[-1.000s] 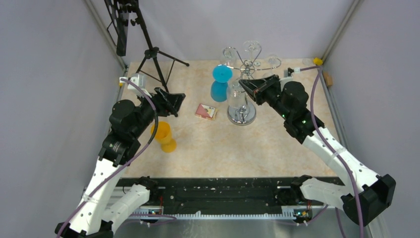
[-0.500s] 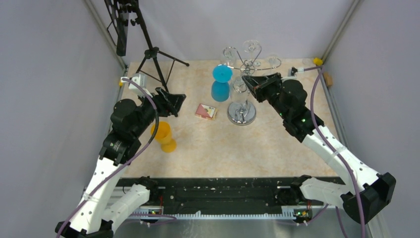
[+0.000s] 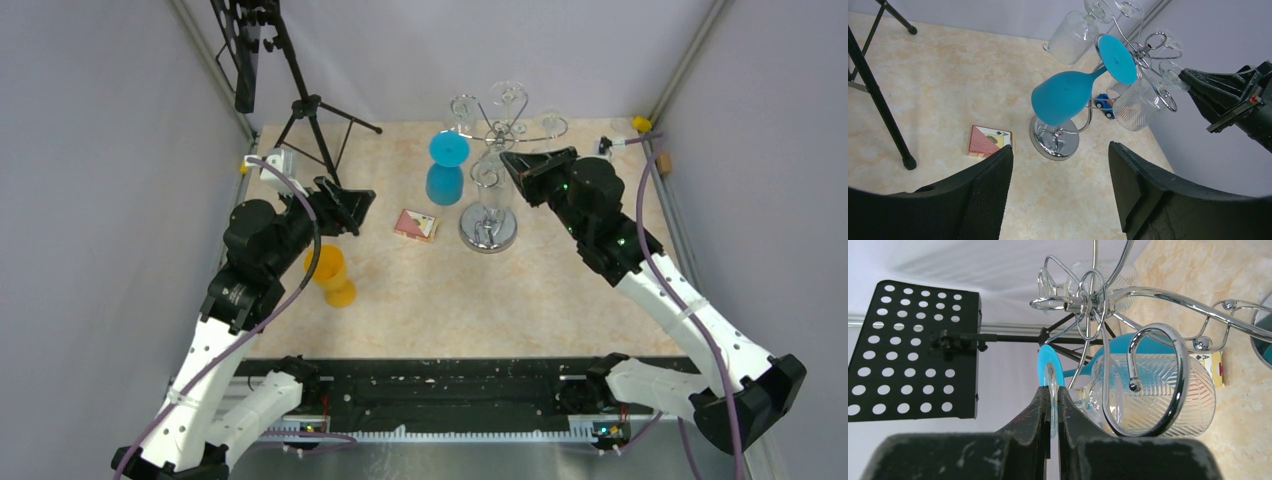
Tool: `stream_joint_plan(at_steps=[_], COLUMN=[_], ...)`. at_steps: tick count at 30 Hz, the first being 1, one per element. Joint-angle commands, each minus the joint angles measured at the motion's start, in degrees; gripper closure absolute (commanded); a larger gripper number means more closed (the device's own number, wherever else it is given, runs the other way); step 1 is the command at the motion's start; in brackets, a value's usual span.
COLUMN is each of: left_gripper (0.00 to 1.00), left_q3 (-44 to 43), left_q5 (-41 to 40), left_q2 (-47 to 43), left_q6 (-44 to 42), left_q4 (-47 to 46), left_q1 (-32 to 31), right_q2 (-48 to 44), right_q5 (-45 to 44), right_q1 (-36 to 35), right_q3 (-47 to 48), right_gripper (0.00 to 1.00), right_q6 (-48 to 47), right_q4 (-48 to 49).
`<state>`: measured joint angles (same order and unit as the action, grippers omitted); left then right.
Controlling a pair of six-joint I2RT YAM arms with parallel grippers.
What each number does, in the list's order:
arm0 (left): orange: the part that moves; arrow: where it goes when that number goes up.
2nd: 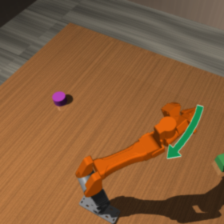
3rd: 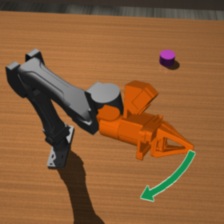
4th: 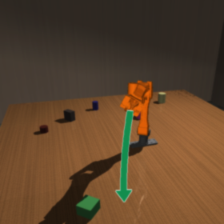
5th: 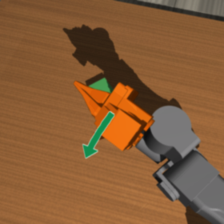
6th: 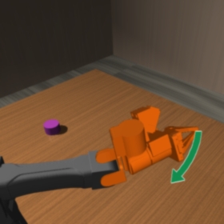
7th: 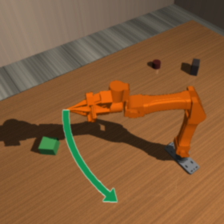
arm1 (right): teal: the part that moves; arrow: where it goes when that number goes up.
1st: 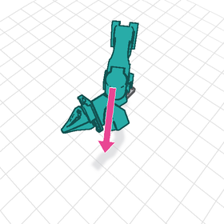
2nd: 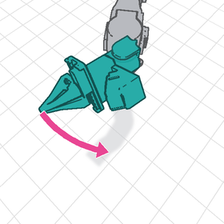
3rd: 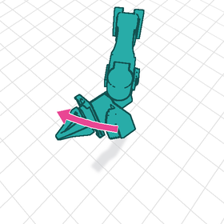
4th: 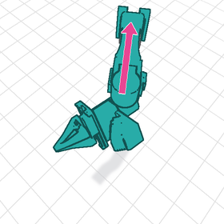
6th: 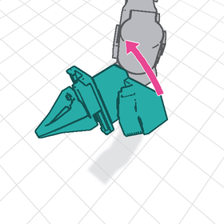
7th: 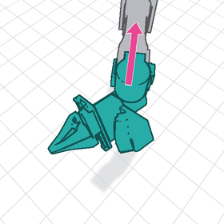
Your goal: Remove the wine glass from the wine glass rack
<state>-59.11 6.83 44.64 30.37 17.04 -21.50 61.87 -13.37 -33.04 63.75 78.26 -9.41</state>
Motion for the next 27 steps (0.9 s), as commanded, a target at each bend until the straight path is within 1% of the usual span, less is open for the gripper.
stream_joint_plan(at_steps=[1, 7, 14, 22, 27], left_gripper=[0.26, 0.26, 0.26, 0.26, 0.26], left_q3=[-1.7, -1.6, -1.9, -1.0, -0.5], left_q5=[0.0, -0.2, 6.0, 7.0, 8.6], left_q2=[-0.2, -0.2, 1.2, 2.0, 2.3], left_q6=[0.3, 0.1, -0.2, 2.0, 4.3], left_q4=[-1.2, -1.0, -2.2, -4.1, -5.4], left_q1=[0.1, 0.2, 0.2, 0.1, 0.2], right_q2=[-3.7, -5.1, -6.1, -8.3, -10.3], right_q5=[-1.8, -1.8, 0.0, 1.5, 3.3], right_q1=[-0.7, -0.7, -0.7, -0.7, -0.7], right_q3=[2.9, 3.3, 3.6, 5.6, 4.5], right_gripper=[1.00, 1.00, 1.00, 1.00, 1.00], right_q6=[1.6, 2.1, 0.5, -1.2, -0.6], right_q4=[4.6, 2.1, 0.2, -5.7, -8.4])
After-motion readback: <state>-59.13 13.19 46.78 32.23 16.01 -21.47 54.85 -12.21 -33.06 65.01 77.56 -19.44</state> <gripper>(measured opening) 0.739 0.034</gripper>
